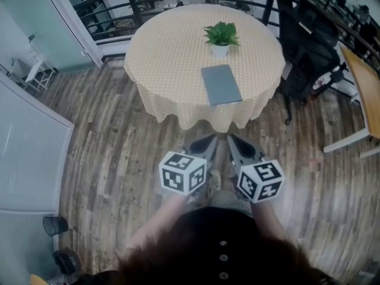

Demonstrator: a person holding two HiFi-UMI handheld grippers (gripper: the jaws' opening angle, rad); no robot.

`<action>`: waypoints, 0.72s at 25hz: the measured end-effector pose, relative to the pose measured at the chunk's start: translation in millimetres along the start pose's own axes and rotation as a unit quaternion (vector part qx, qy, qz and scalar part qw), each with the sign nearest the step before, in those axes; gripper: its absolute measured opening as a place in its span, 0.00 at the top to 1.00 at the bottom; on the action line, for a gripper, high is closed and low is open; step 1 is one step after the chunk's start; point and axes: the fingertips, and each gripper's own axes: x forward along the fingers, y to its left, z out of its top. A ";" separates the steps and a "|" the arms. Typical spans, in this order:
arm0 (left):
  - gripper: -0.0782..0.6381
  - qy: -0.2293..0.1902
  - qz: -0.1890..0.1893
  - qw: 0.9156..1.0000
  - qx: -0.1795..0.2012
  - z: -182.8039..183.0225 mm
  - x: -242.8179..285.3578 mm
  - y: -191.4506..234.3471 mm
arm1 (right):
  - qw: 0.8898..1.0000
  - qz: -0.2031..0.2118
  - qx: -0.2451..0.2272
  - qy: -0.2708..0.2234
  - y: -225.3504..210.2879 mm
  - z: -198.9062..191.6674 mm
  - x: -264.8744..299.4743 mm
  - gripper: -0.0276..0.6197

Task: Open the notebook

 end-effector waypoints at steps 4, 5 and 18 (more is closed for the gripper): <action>0.88 -0.012 0.009 1.000 -0.013 22.3 30.1 16.1 | 1.000 0.013 -0.009 0.007 -25.2 18.1 26.8 0.94; 0.88 -0.016 0.011 1.000 -0.018 28.0 38.1 20.1 | 1.000 0.017 -0.010 0.008 -32.5 23.1 34.4 0.94; 0.88 -0.028 0.045 0.997 -0.055 64.2 116.5 56.8 | 0.998 0.051 -0.013 0.025 -100.6 54.5 98.4 0.94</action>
